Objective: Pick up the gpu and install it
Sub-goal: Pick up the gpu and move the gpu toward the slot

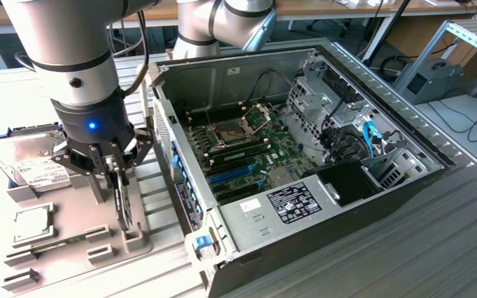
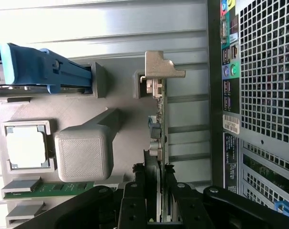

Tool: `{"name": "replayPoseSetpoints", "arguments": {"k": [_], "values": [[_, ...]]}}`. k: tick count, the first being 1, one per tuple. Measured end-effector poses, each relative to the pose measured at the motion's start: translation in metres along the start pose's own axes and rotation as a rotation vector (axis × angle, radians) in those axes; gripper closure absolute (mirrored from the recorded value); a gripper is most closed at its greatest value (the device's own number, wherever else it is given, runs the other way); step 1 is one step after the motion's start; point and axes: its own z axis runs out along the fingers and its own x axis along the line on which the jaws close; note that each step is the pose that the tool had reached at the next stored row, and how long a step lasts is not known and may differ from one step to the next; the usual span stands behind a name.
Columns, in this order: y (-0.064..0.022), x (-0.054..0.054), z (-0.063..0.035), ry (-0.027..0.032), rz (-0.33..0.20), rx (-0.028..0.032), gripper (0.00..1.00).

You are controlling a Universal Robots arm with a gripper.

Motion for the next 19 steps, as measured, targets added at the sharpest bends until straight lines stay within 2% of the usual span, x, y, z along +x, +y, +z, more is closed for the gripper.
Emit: {"name": "replayPoseSetpoints", "arguments": {"k": [19], "values": [[-0.0005, -0.0003, -0.0078, 0.0000, 0.000, 0.0000, 0.74]]}}
